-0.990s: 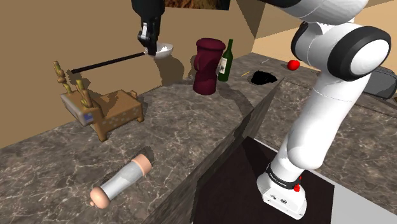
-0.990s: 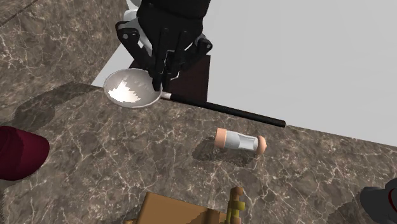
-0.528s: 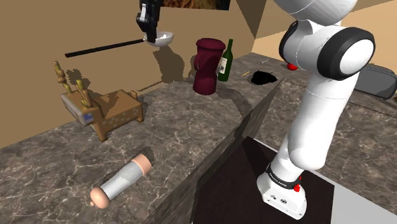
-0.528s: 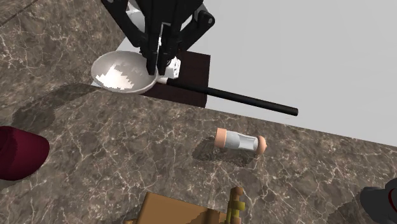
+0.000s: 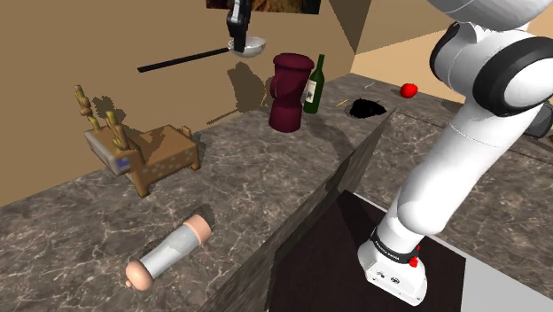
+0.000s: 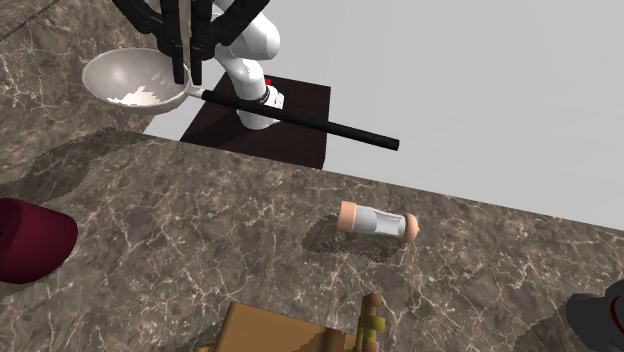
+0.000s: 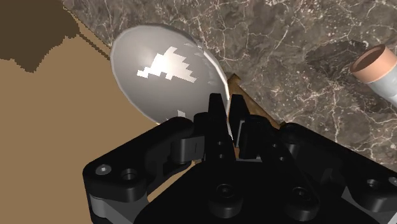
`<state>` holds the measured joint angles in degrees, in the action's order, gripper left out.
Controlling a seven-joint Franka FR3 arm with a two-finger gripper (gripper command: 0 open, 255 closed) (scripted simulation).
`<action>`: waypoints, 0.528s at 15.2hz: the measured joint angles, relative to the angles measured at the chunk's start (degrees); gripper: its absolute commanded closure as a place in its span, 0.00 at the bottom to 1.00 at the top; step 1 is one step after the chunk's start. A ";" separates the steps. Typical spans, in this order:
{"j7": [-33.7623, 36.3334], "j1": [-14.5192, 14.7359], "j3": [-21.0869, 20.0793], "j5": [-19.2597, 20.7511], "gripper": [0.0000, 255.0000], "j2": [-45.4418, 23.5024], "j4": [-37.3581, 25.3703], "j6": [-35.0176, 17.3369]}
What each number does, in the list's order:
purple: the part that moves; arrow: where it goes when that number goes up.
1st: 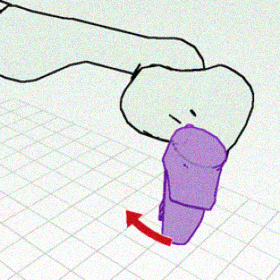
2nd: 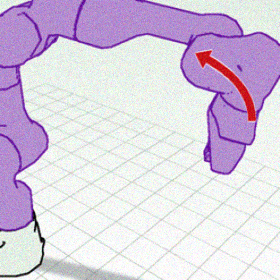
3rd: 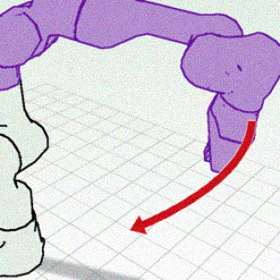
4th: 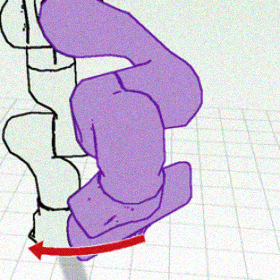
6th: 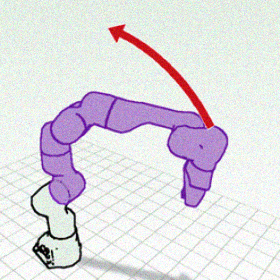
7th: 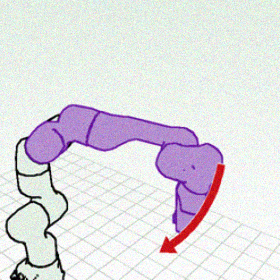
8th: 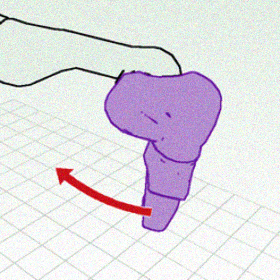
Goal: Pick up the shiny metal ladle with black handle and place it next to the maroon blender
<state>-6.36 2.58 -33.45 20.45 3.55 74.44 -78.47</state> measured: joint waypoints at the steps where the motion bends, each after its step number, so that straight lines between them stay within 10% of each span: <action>1: -1.66 -1.05 1.55 -1.97 1.00 3.05 3.45 -1.53; 8: -12.84 -3.76 11.77 -8.16 1.00 15.93 16.86 -6.81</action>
<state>-19.20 -1.18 -21.67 12.29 19.48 91.30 -85.28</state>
